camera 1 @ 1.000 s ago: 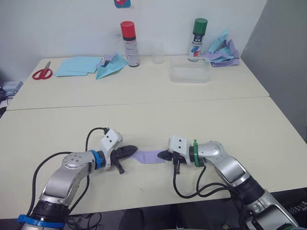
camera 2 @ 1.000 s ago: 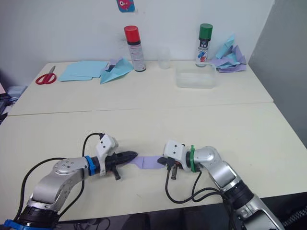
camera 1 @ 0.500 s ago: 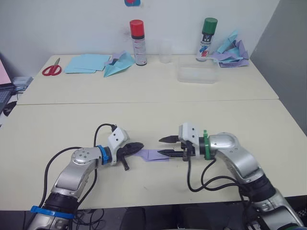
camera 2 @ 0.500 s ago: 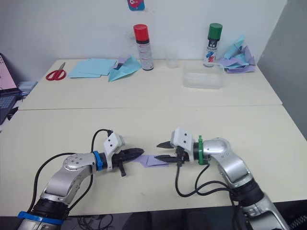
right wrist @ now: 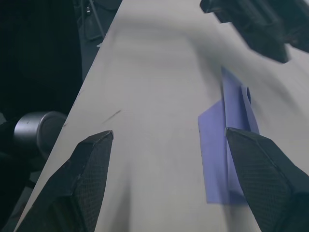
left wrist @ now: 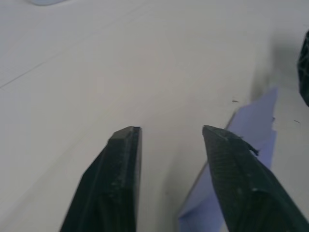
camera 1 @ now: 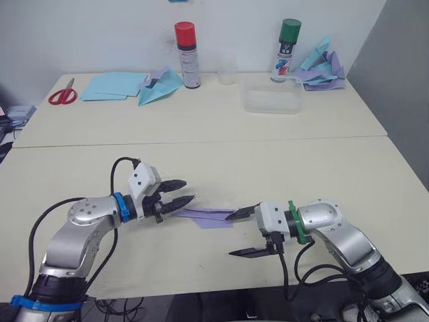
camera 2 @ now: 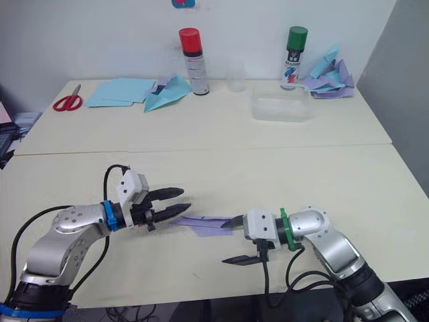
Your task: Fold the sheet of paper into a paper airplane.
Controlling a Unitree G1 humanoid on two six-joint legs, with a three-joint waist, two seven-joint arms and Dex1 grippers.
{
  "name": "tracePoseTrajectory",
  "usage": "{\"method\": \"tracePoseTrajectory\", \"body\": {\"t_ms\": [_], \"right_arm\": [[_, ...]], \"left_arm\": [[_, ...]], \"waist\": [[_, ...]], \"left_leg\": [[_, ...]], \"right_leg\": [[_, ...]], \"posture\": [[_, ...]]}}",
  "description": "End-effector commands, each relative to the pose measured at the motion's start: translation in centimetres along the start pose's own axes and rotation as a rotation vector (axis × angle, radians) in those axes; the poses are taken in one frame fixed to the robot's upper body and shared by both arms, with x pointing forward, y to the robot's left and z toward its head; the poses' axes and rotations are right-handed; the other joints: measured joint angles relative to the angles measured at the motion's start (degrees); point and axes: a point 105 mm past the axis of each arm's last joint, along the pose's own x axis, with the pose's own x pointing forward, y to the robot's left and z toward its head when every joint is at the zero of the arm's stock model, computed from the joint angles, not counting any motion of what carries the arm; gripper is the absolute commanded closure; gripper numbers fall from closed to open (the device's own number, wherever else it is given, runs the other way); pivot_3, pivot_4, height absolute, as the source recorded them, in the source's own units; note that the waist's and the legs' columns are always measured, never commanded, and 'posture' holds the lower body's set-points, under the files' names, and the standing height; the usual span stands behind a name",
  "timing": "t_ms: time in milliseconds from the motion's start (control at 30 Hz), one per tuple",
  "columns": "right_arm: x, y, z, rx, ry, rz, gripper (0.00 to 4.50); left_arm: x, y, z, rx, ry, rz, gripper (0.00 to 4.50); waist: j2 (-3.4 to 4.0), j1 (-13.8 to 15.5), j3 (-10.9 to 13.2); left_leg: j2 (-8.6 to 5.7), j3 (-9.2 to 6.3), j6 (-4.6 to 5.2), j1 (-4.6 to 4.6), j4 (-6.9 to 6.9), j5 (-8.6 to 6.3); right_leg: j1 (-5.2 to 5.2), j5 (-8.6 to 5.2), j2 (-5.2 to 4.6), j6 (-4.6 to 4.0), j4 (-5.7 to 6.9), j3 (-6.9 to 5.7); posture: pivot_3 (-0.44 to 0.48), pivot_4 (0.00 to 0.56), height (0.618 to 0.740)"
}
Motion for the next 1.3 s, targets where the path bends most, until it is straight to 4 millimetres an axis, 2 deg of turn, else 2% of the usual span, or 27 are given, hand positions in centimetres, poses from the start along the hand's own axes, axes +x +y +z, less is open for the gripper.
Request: {"method": "tracePoseTrajectory", "body": {"t_ms": [33,133,167,300,367,400,533,567,733,900,1000,1133,1233,1300], "right_arm": [[-0.1,-0.3,0.8,-0.051,-0.014,-0.016,1.02],[0.2,-1.2,0.7,-0.063,-0.005,-0.071,1.93],[0.4,-1.8,0.6,-0.065,0.0,-0.1,2.28],[0.9,-3.8,0.2,-0.052,0.006,-0.167,2.28],[1.1,-4.2,0.2,-0.035,-0.005,-0.176,2.6],[1.2,-4.2,0.2,-0.04,-0.003,-0.174,2.83],[1.5,-4.2,0.1,-0.074,0.015,-0.178,4.27],[1.5,-4.1,0.1,-0.079,0.018,-0.174,4.44],[1.5,-3.9,0.7,-0.104,-0.006,-0.148,4.44],[0.5,-3.6,1.9,-0.131,-0.045,-0.144,4.44],[0.2,-3.5,2.1,-0.1,-0.052,-0.15,3.87],[0.3,-4.4,0.9,-0.123,0.007,-0.208,2.44],[0.2,-4.5,1.4,-0.125,-0.025,-0.213,1.32],[-0.2,-3.8,2.6,-0.102,-0.098,-0.183,0.56]], "left_arm": [[-1.2,-1.6,1.6,0.108,-0.033,-0.038,0.88],[-1.9,-3.5,0.9,0.225,0.001,-0.084,0.01],[-2.2,-4.2,0.6,0.238,0.004,-0.1,0.0],[-3.1,-5.1,0.0,0.235,-0.007,-0.068,0.0],[-3.5,-5.2,-0.2,0.223,-0.012,-0.036,0.0],[-3.6,-5.4,-0.3,0.218,-0.013,-0.031,0.0],[-3.8,-6.1,-0.3,0.195,-0.013,-0.022,0.0],[-3.9,-6.1,-0.3,0.193,-0.015,-0.017,0.0],[-3.8,-5.4,1.1,0.188,-0.04,0.034,0.0],[-4.0,-5.6,1.3,0.184,-0.038,0.048,0.0],[-4.1,-5.9,1.0,0.173,-0.033,0.046,0.0],[-3.9,-6.2,0.6,0.164,-0.033,0.041,0.0],[-3.9,-6.3,0.6,0.162,-0.035,0.04,0.0],[-4.2,-6.3,0.5,0.16,-0.034,0.044,0.0]], "waist": [[0.0,0.0,0.0],[-0.01,0.0,0.0],[0.02,0.0,0.0],[0.02,0.0,0.0],[0.02,0.1,0.0],[0.02,0.2,0.0],[0.01,0.2,0.0],[0.01,0.2,0.0],[0.01,0.2,0.0],[0.0,0.1,0.0],[0.0,0.2,0.0],[0.0,0.1,0.0],[0.0,0.2,0.0],[0.0,0.2,0.0]], "left_leg": [[0.0,0.02,0.0,0.01,0.0,0.0],[0.0,0.03,0.0,0.01,0.02,0.0],[0.01,0.04,0.0,0.02,0.02,0.0],[0.01,0.03,-0.01,0.07,0.03,0.0],[0.0,0.01,0.0,0.09,0.06,0.0],[0.01,0.0,0.0,0.09,0.07,0.0],[-0.01,0.04,0.0,0.04,0.09,0.0],[-0.01,0.06,0.0,0.03,0.09,0.0],[0.0,0.0,0.0,0.07,0.11,0.0],[0.0,0.02,0.0,0.09,0.13,0.0],[0.0,0.03,0.0,0.08,0.14,0.0],[0.0,-0.01,0.0,0.12,0.16,0.0],[0.0,-0.01,0.0,0.15,0.21,0.0],[0.0,0.0,0.0,0.15,0.24,0.0]], "right_leg": [[0.0,0.0,-0.02,0.0,-0.01,0.01],[0.0,0.0,-0.04,0.0,-0.01,0.02],[0.01,-0.01,-0.04,-0.01,-0.01,0.03],[0.01,0.0,-0.04,-0.02,0.08,0.03],[0.01,0.0,-0.04,-0.03,0.11,0.01],[0.02,0.0,-0.04,-0.03,0.12,0.0],[0.02,0.0,-0.04,-0.03,0.08,0.04],[0.02,0.0,-0.05,-0.03,0.07,0.06],[0.03,0.0,-0.03,-0.03,0.15,0.01],[0.04,0.01,-0.01,-0.04,0.17,0.03],[0.05,0.0,-0.01,-0.04,0.16,0.04],[0.08,0.01,-0.01,-0.04,0.18,0.01],[0.12,0.03,-0.01,-0.08,0.2,0.01],[0.15,0.04,0.0,-0.09,0.19,0.01]], "posture": [[0.0,0.15,0.74],[0.0,0.15,0.74],[0.0,0.15,0.74],[0.0,0.15,0.74],[0.0,0.15,0.74],[0.0,0.15,0.74],[0.0,0.15,0.74],[0.0,0.15,0.74],[0.0,0.15,0.74],[0.0,0.15,0.74],[0.0,0.15,0.74],[0.0,0.15,0.74],[0.0,0.15,0.74],[0.0,0.15,0.74]]}}
